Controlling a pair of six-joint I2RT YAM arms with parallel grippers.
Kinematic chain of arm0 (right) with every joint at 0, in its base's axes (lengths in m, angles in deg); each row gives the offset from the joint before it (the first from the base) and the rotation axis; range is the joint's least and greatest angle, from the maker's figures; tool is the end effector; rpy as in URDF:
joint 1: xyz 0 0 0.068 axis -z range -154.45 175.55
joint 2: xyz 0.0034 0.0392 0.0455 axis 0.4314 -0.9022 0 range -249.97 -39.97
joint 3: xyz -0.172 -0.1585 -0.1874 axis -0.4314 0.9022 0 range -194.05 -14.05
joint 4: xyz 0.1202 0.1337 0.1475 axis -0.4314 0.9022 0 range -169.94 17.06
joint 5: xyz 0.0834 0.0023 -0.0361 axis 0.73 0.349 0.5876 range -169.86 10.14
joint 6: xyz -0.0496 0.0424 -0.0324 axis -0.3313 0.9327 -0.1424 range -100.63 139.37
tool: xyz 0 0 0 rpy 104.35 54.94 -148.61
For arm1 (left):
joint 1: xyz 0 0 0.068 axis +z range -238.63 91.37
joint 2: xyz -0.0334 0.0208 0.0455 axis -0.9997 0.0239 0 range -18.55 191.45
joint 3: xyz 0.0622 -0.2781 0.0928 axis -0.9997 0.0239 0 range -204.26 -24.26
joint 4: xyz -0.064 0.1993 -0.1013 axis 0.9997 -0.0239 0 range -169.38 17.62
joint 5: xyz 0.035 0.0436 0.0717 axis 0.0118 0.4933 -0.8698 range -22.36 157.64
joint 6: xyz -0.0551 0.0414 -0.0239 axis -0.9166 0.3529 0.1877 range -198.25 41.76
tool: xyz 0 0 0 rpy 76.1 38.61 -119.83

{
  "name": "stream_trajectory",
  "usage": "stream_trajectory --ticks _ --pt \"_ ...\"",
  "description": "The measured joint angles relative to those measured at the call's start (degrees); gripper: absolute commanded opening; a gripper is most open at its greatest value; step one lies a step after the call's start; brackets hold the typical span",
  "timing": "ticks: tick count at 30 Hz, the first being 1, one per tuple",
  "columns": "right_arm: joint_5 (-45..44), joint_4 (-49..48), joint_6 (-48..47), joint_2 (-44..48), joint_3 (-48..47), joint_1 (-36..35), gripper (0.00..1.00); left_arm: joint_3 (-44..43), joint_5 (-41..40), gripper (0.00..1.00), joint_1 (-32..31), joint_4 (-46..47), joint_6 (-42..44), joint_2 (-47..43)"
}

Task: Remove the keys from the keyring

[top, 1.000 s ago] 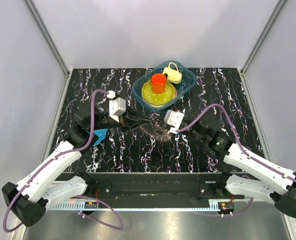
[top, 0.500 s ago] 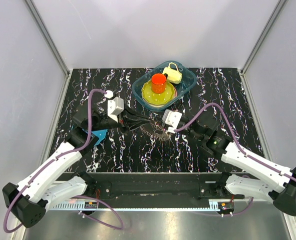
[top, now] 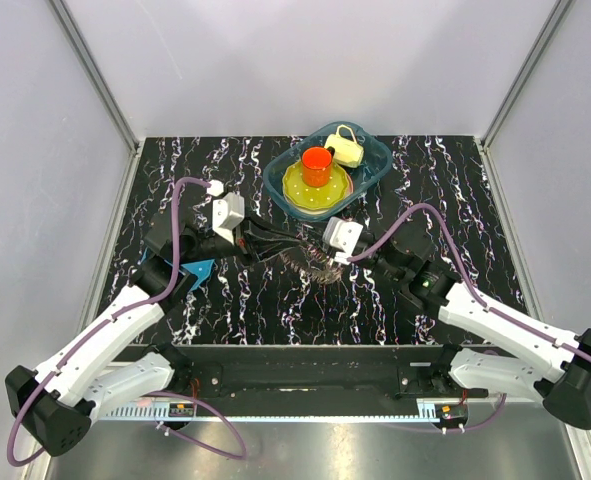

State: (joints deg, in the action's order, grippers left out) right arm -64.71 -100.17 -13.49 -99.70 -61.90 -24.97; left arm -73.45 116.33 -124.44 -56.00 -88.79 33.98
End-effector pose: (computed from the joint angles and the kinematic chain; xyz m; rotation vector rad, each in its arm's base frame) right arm 0.1313 0.1842 0.3994 -1.1141 0.9201 0.4415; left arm 0.1117 -0.1369 0.4181 1.0368 1.1403 -1.2202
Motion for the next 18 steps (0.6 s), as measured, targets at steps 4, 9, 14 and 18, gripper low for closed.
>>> stream_trajectory --ticks 4,9,14,18 --pt "-0.6 -0.8 0.0 -0.4 0.0 0.0 0.00 0.1 -0.5 0.00 0.0 -0.1 0.0 -0.1" --pt "-0.5 -1.0 0.0 -0.4 0.0 0.0 0.00 0.6 -1.3 0.00 0.0 -0.4 0.4 -0.8" --pt "-0.1 -1.0 0.0 0.6 1.2 0.0 0.00 0.6 -1.3 0.00 0.0 -2.4 1.9 -0.8" --pt "1.0 -1.1 -0.1 1.4 2.1 0.0 0.00 0.6 -1.3 0.00 -0.1 -4.9 3.8 -1.4"
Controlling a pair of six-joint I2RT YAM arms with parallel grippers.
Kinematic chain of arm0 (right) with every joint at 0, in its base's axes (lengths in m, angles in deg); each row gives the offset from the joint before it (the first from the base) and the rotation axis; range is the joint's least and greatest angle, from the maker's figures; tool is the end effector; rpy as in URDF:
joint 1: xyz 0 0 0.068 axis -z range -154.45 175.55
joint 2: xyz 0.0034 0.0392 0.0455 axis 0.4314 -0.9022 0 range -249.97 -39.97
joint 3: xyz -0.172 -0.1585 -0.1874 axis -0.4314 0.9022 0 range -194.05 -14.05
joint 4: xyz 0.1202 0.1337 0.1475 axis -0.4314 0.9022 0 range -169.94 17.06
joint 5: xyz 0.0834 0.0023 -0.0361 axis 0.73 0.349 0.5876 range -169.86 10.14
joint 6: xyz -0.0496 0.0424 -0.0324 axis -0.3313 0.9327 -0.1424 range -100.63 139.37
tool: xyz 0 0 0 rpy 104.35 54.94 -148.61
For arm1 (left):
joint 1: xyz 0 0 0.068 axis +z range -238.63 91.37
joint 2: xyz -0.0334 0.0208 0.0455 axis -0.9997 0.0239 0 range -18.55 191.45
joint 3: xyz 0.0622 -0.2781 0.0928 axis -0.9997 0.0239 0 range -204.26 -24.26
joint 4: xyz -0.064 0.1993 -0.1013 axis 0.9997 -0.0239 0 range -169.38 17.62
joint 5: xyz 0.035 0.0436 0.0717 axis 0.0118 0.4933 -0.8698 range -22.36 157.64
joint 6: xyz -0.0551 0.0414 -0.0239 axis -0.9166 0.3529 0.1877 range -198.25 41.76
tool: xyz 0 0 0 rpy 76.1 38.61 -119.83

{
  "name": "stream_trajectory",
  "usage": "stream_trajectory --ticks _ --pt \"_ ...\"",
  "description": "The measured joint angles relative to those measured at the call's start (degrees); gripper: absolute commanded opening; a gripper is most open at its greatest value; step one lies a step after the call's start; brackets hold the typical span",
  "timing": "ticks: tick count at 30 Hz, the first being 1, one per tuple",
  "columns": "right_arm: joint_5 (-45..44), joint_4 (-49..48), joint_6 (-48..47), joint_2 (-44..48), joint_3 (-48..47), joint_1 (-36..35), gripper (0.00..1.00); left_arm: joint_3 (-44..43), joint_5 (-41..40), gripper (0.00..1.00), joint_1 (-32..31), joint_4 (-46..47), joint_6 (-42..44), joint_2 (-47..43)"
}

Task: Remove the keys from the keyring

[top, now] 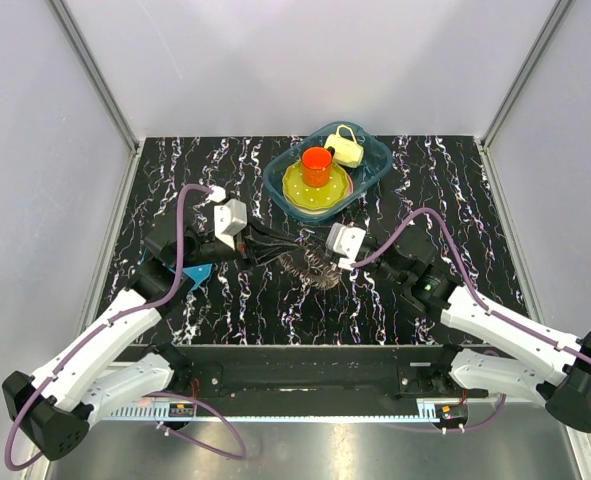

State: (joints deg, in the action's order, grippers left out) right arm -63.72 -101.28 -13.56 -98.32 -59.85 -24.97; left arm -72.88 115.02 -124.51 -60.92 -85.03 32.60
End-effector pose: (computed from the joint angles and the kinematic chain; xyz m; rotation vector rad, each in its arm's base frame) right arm 0.1265 0.1800 0.3942 -1.1201 0.9031 0.4522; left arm 0.1091 -0.1342 0.4090 1.0520 1.1806 -1.1734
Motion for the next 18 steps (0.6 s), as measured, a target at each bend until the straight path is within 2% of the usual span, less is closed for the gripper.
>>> stream_trajectory --ticks 18 --pt "1.9 -0.2 -1.7 0.1 0.5 0.0 0.00 -0.6 0.2 0.00 -0.1 -4.2 4.4 -0.4"
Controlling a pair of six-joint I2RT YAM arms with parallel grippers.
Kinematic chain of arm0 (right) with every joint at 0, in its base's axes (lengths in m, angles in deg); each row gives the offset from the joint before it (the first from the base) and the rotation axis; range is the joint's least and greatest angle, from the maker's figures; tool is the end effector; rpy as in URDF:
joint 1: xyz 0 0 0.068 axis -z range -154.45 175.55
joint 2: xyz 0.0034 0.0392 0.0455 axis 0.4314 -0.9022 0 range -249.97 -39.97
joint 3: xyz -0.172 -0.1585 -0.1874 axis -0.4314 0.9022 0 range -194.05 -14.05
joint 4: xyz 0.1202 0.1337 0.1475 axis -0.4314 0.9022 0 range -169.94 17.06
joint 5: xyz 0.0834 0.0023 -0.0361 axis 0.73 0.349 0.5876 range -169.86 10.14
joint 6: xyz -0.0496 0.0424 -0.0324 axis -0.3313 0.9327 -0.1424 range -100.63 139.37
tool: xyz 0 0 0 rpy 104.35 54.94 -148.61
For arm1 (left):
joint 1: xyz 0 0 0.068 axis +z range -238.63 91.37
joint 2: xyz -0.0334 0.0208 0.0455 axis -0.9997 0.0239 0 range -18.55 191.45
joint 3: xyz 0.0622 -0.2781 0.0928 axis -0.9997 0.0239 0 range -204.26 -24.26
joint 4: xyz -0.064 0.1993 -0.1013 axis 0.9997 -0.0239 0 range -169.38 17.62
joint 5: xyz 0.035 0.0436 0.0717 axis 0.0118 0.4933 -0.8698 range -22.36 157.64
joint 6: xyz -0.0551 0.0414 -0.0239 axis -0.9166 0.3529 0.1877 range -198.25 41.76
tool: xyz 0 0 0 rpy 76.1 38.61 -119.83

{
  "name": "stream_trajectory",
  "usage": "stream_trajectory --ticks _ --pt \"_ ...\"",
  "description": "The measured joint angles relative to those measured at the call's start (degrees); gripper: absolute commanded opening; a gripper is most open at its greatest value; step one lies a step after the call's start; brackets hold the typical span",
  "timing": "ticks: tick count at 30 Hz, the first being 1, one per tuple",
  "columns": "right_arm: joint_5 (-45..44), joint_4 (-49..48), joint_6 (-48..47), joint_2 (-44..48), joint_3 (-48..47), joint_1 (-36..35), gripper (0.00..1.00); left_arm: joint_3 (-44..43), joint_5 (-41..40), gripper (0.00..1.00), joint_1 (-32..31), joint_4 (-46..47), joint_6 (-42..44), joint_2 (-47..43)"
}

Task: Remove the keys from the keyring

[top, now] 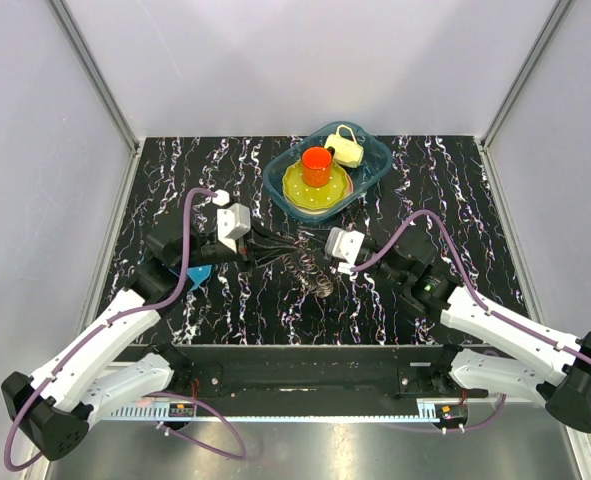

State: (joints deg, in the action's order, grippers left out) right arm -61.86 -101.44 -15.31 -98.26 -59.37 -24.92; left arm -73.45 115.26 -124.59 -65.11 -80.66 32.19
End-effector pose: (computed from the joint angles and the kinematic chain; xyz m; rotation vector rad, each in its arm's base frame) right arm 0.1248 0.1806 0.3917 -1.1537 0.8693 0.4496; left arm 0.1073 -0.1334 0.4049 1.0969 1.1860 -1.1325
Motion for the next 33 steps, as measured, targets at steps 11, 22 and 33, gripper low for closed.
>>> stream_trajectory --ticks 11,22,33 --pt "-0.4 3.8 -2.6 0.0 0.0 0.1 0.00 -2.9 -0.5 0.00 -0.2 -9.7 11.0 2.0" --pt "-0.4 6.9 -4.5 -0.4 -0.1 0.1 0.00 -3.9 -4.6 0.00 -2.6 -16.7 23.7 2.2" --pt "-0.6 8.0 -5.8 -1.8 -0.1 0.3 0.00 -4.3 -6.3 0.00 -3.1 -18.8 25.9 5.1"
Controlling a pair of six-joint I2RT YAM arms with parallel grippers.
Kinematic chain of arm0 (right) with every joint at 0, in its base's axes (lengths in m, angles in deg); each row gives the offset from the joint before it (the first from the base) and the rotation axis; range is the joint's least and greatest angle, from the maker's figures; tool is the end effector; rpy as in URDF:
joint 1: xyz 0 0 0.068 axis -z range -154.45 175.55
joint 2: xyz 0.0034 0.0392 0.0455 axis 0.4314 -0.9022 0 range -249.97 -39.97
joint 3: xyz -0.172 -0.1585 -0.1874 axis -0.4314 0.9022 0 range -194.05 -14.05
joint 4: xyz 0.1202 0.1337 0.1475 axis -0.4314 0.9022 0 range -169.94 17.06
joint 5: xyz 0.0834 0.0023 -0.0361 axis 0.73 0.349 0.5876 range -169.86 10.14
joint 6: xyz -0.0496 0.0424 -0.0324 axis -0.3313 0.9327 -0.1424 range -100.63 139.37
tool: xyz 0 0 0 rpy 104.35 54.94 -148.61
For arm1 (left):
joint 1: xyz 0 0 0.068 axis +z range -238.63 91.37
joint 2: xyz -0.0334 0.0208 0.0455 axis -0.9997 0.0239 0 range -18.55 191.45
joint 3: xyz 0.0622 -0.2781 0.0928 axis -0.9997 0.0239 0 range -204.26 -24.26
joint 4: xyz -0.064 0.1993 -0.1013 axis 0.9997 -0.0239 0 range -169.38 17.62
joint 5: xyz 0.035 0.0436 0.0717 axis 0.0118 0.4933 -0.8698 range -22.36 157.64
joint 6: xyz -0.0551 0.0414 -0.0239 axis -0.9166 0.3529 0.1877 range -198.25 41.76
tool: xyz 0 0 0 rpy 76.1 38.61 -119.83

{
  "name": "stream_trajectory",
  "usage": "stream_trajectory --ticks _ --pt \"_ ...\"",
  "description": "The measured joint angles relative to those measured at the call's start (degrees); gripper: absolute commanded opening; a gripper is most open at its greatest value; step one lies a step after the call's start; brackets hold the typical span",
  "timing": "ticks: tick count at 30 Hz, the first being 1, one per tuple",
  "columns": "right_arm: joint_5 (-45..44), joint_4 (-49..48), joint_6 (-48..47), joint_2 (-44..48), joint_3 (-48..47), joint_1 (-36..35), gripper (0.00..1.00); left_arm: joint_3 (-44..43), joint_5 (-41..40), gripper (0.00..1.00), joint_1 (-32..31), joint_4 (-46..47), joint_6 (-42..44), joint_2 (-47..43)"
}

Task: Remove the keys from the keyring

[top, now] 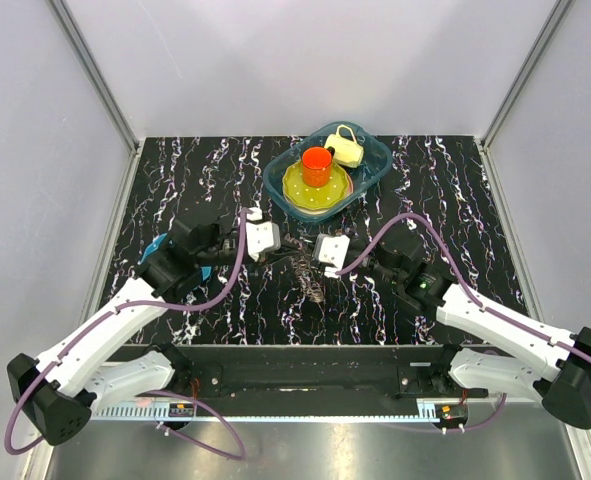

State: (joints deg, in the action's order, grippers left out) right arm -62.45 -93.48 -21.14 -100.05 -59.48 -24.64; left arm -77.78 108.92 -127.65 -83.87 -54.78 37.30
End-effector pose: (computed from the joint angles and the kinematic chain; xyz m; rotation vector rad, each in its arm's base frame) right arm 0.1323 0.1870 0.3678 -1.2941 0.9438 0.3728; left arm 0.1212 -0.1499 0.3775 1.3532 1.2319 -0.8411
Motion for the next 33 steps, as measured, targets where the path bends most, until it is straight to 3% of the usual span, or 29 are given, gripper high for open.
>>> stream_trajectory --ticks 6,24,33 --pt "0.3 0.0 -1.4 0.1 0.0 0.1 0.00 0.7 0.1 0.00 0.0 2.4 -4.7 0.2" --pt "3.1 10.8 -7.9 3.3 -2.0 0.5 0.06 14.8 0.4 0.00 -0.4 29.7 -31.6 -0.4" --pt "2.6 17.0 -10.1 4.1 -5.2 0.6 0.00 16.9 2.1 0.00 -0.5 41.7 -40.3 3.0"
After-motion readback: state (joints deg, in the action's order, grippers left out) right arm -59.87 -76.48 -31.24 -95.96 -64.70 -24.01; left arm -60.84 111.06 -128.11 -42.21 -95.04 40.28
